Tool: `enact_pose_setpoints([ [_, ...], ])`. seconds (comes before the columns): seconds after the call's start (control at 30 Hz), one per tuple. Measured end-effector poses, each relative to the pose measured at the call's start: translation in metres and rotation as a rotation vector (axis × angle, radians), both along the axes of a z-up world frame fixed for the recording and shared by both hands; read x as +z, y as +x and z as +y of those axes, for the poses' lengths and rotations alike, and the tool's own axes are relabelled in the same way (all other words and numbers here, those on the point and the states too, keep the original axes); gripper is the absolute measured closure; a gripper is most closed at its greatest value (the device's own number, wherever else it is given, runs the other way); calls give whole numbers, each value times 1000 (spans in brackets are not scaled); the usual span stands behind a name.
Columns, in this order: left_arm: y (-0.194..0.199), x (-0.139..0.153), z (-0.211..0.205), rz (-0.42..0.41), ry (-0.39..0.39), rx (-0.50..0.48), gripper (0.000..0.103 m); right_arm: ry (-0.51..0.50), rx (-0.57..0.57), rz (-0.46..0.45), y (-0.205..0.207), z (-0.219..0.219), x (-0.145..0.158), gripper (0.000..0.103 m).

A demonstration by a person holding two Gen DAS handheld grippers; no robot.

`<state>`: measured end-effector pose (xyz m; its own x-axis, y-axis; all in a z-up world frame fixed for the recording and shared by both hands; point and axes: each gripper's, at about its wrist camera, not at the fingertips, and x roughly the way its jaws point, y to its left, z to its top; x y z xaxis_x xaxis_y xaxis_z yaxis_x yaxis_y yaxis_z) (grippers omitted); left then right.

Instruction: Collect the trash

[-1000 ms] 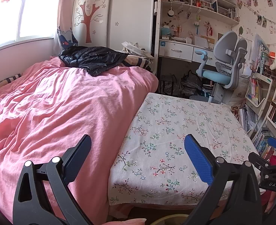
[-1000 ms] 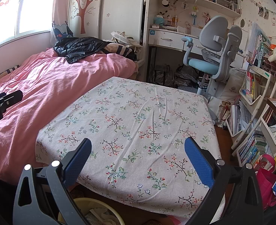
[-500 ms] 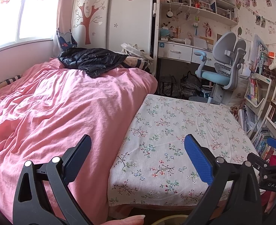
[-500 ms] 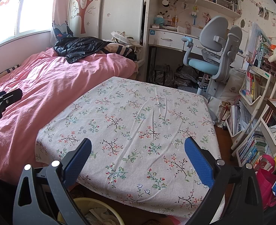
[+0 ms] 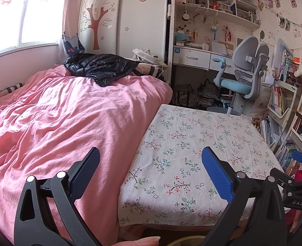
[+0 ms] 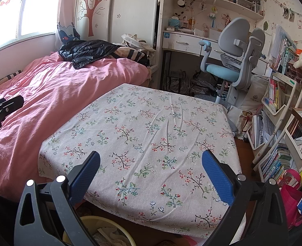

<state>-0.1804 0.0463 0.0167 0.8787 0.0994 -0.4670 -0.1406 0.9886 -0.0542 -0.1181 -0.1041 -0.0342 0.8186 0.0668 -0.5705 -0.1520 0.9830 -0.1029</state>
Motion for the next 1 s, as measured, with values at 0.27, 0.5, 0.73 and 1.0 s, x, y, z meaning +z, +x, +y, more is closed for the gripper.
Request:
enact_pose_setpoints([
  [0.27,-1,0,0,-1,1,1,7,-1,1,1,0,0,0,8],
  [0.5,-1,0,0,-2,0,0,7,-4,1,3,0,0,0,8],
  [0.73,-2,0,0,-3,1,0,7,-5,1,3,0,1,0,8],
  [1.0,-2,1,0,-4,0,0,7,-8,3,5,0,0,-1,8],
])
